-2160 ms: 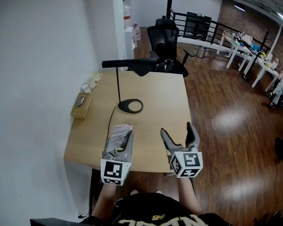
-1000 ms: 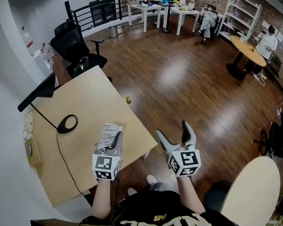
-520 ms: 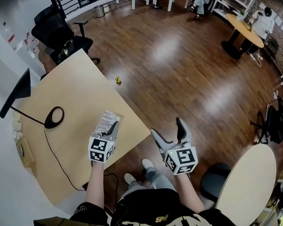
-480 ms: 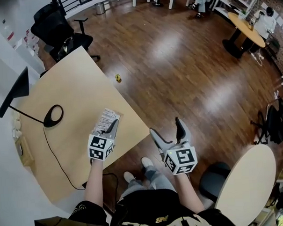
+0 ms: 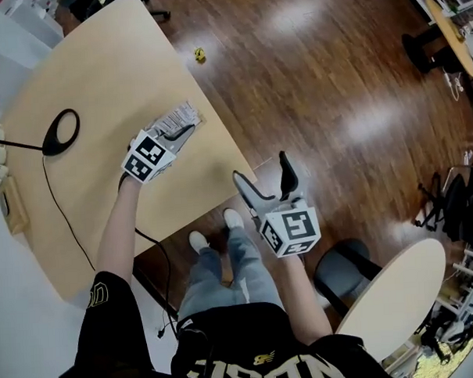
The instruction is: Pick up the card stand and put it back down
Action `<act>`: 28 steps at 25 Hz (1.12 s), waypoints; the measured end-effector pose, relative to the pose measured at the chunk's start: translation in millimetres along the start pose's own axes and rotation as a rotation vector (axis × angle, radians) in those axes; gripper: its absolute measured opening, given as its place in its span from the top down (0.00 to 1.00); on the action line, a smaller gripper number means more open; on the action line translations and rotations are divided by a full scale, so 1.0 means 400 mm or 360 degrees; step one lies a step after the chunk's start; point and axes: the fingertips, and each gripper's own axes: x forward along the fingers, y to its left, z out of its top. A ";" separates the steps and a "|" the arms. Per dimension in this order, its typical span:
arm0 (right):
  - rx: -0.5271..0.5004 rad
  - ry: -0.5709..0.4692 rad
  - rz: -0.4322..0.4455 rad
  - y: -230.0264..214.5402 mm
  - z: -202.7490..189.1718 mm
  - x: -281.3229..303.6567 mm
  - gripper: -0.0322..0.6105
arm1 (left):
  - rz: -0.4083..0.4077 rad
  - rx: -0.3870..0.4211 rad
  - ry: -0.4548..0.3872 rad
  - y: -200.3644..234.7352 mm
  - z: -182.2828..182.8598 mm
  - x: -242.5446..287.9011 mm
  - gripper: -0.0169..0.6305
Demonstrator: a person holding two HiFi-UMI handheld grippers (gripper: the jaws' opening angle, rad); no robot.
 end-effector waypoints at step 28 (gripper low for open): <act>-0.0080 -0.0258 0.0325 0.352 0.237 -0.061 0.21 | 0.0746 -0.0611 -0.0414 -0.183 0.101 -0.508 0.25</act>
